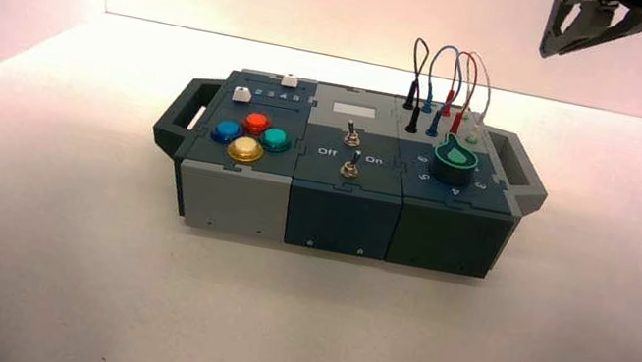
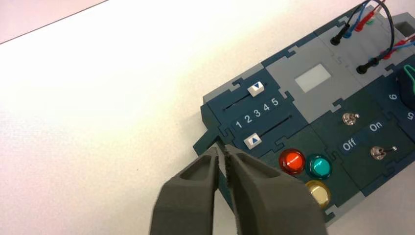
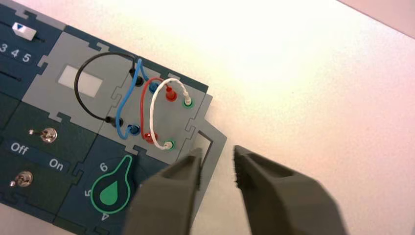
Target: Close both grippers.
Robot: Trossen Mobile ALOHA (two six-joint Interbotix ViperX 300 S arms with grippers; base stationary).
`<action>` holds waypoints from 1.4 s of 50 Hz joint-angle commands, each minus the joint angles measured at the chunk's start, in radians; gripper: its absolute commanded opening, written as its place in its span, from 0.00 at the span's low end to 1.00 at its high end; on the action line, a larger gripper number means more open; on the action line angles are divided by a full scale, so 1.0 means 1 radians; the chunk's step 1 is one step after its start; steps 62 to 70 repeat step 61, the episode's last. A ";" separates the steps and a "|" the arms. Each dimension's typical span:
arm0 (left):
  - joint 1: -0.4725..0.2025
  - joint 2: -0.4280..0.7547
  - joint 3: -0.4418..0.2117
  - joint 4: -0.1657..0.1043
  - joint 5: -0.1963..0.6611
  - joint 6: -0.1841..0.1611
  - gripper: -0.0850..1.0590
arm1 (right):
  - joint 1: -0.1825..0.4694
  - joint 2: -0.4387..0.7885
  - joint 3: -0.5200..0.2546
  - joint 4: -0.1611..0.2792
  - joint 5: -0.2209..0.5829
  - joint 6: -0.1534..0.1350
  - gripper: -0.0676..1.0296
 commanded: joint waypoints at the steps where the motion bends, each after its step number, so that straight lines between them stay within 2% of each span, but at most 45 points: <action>1: 0.003 -0.009 -0.026 0.005 0.012 0.037 0.05 | -0.002 -0.014 -0.032 0.000 0.029 -0.002 0.05; 5: 0.003 -0.011 -0.026 0.005 0.021 0.051 0.05 | -0.003 -0.014 -0.041 0.000 0.052 -0.003 0.04; 21: 0.003 -0.005 -0.029 0.003 0.023 0.040 0.05 | -0.002 -0.011 -0.043 0.000 0.052 -0.003 0.04; 70: 0.003 0.018 -0.032 0.003 0.023 0.041 0.05 | -0.002 -0.012 -0.043 0.000 0.052 -0.003 0.04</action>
